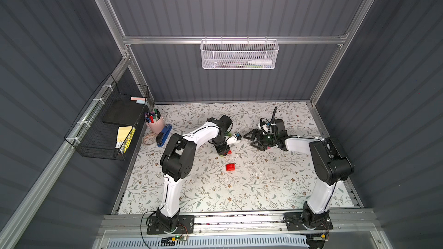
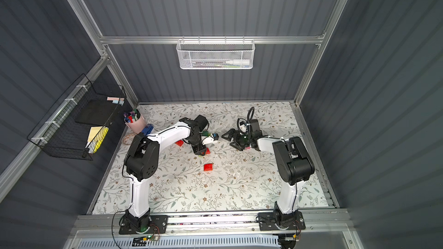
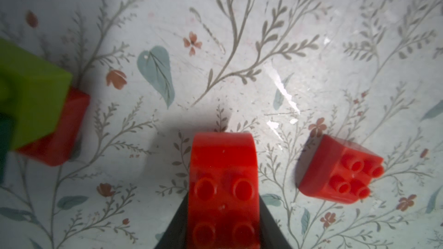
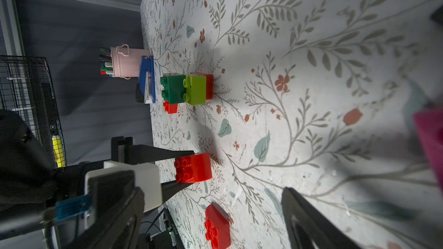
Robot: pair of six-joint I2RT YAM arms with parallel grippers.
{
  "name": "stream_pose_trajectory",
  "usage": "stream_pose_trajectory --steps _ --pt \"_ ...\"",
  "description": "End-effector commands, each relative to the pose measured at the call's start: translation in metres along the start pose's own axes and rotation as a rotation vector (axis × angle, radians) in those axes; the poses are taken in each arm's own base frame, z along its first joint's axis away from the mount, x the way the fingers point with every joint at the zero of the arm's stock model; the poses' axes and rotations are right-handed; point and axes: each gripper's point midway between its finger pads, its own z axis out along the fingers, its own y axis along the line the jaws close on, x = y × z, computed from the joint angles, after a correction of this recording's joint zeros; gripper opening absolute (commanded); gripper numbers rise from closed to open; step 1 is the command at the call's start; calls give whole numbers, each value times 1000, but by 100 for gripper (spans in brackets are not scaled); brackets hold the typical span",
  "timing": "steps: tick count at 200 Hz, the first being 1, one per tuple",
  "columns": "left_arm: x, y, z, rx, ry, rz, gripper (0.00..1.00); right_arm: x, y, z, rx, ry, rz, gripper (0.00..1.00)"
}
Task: Assemble the letter s with lego
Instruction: Pick up the lego brick from the center of the board.
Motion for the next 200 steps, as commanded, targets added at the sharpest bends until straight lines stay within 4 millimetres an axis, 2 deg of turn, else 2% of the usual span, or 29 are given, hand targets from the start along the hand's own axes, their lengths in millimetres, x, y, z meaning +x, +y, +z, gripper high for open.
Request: stream_pose_trajectory --steps 1,35,69,127,200 --pt "-20 6 -37 -12 -182 80 22 2 8 0 -31 6 12 92" --pt "-33 17 -59 26 -350 129 22 2 13 4 -45 8 18 92" --pt "-44 41 -72 7 -458 157 22 3 17 12 -52 23 26 92" --pt "-53 61 -75 13 -558 258 21 2 21 35 -62 44 70 91" --pt "-56 76 -72 79 -589 285 23 -9 28 80 -103 82 106 88"
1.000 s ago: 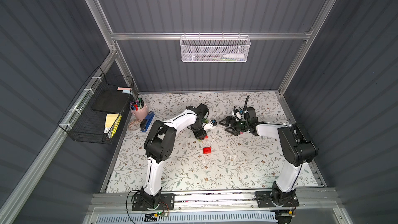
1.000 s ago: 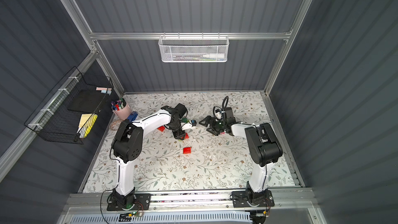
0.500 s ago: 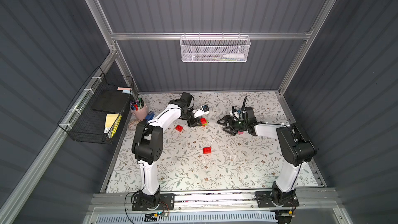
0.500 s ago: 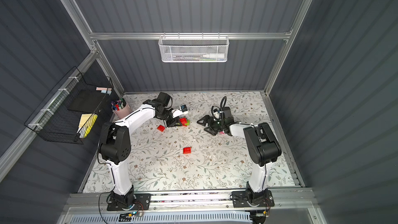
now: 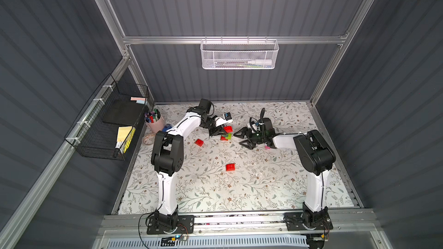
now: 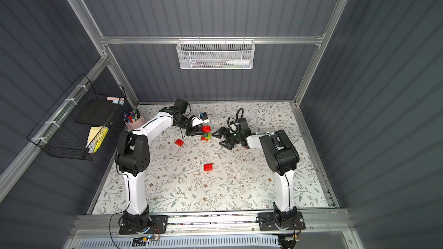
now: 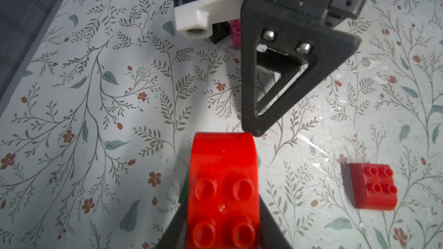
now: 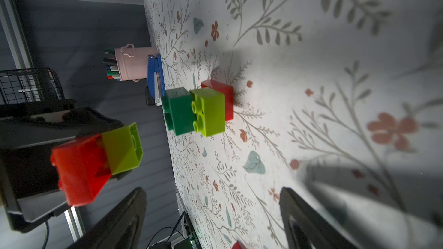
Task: Assemble the letter s with lego
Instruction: Pick up the lego brick from the center of the board, then assemble the lego brick with the lego brick.
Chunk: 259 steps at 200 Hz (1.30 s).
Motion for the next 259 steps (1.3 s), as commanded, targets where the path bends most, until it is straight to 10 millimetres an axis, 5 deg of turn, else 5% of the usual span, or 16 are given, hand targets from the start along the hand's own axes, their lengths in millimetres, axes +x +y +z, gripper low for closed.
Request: stream_pose_trajectory --steps 1,89,259 --pt "-8 2 -5 43 -43 20 23 -8 10 12 -38 5 11 88" --pt "5 11 -5 58 -37 26 23 -16 6 44 -76 56 21 84" --pt "8 17 -2 58 -28 17 23 -17 -17 59 -70 68 35 68"
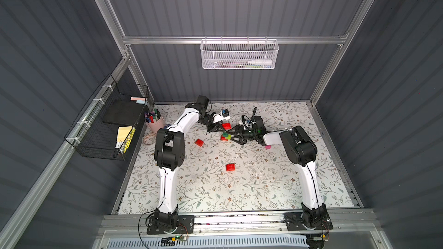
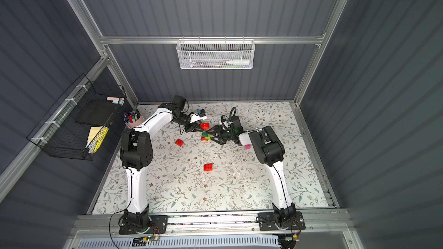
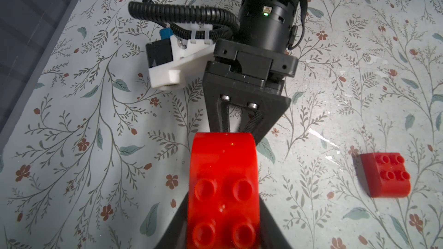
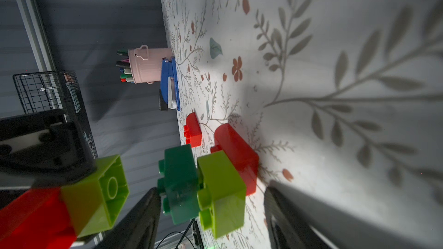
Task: Assemble the letter s with lego
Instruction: Assemble the lego brick with the lego brick.
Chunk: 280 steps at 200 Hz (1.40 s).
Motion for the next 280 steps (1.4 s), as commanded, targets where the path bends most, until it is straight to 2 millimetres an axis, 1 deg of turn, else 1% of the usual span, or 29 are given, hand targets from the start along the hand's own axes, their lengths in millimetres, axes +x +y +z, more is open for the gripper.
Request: stream_pose_trajectory --steps 1,16,63,93,123,138,207,248,280 --pt "7 -1 3 28 -2 -24 23 4 -24 6 43 8 52 68" --pt "8 -1 4 28 1 -25 23 4 -27 7 50 9 53 65" --pt "15 2 9 21 19 -38 23 6 -37 7 83 10 54 63" --pt "19 1 13 27 22 -39 23 9 -42 7 94 18 53 61" --pt "23 3 15 24 36 -28 23 12 -52 9 104 29 66 59" --pt "24 3 16 29 37 -24 23 13 -55 9 107 33 68 57" --pt "23 4 19 45 30 -18 23 19 -69 9 137 44 75 55" --pt "25 5 19 51 41 -3 23 21 -73 10 142 49 78 55" --pt "27 1 19 77 52 13 23 22 -75 10 150 55 75 55"
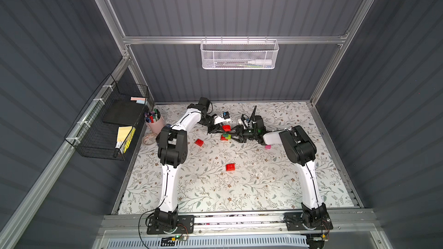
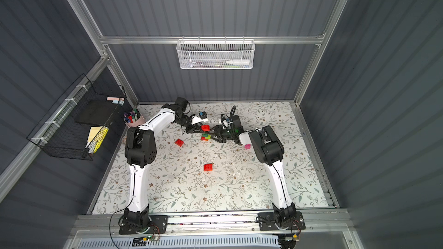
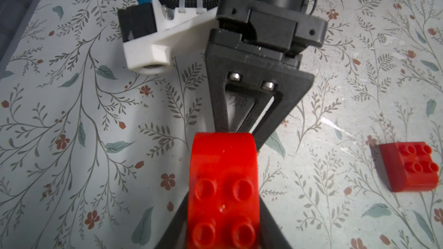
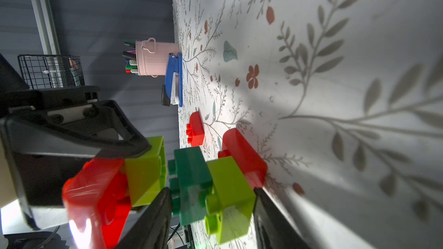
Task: Assemble the letter s with lego
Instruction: Assemble the lego brick with the lego brick.
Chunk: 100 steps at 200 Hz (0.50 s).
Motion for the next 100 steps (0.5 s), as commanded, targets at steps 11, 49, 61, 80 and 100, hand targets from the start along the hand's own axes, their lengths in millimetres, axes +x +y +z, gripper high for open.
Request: stream_pose_trajectory --steps 11,49,61,80,100 --pt "11 -6 1 51 31 22 22 31 -74 7 171 50 164 55" --pt "13 -5 1 55 49 59 22 31 -75 7 175 55 163 55" --pt "15 -5 2 59 58 60 23 31 -75 6 176 57 162 55" --pt "15 -5 3 65 62 66 23 31 -75 6 179 60 160 55" --pt "13 -4 3 69 50 82 22 31 -76 6 183 67 157 54"
